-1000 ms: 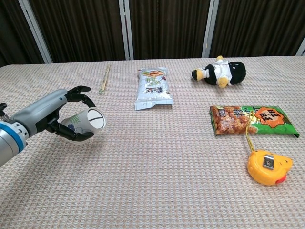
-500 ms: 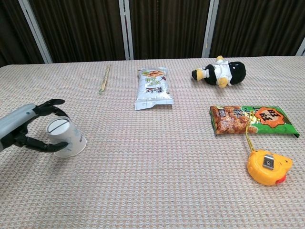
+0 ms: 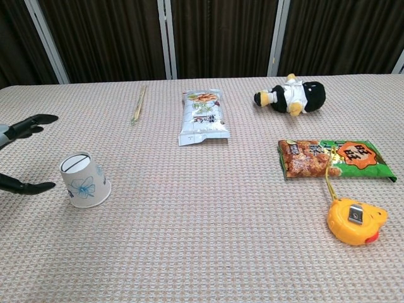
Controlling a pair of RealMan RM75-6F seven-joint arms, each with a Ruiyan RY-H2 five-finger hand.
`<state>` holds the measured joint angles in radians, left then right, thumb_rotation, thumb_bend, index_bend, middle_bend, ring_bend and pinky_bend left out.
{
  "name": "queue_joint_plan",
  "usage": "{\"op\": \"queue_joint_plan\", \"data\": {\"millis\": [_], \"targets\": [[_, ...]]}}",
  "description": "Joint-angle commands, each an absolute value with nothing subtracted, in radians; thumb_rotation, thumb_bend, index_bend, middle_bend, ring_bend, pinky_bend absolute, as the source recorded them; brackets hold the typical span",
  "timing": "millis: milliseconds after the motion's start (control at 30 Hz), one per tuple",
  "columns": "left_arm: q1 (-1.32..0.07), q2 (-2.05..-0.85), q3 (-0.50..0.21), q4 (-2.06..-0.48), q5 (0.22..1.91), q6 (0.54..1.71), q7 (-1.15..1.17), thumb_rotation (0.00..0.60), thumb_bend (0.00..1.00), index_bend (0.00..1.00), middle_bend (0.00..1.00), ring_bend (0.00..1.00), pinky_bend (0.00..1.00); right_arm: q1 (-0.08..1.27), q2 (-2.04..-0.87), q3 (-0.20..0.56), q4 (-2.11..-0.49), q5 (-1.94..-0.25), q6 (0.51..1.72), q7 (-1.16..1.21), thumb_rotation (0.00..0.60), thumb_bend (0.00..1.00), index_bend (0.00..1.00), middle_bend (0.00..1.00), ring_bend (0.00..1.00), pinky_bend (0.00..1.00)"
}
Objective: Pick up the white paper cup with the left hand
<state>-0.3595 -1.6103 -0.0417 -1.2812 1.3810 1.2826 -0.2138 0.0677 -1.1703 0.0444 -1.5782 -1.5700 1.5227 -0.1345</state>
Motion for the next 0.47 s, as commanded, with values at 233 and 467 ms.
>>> {"op": "queue_joint_plan", "data": {"millis": [233, 467], "targets": [[-0.235, -1.499, -0.041, -1.378, 1.401, 1.541, 0.195, 0.6, 0.08, 0.0, 0.0, 0.0, 0.0, 0.069, -1.179, 0.051, -1.569, -1.57, 1.53, -0.145, 0.6, 0.05, 0.0, 0.0, 0.0, 0.0], [-0.145, -1.393, -0.012, -1.48, 1.383, 1.606, 0.228, 0.6, 0.08, 0.0, 0.0, 0.0, 0.0, 0.061, -1.195, 0.055, -1.548, -1.603, 1.578, -0.139, 0.6, 0.05, 0.0, 0.0, 0.0, 0.0]]}}
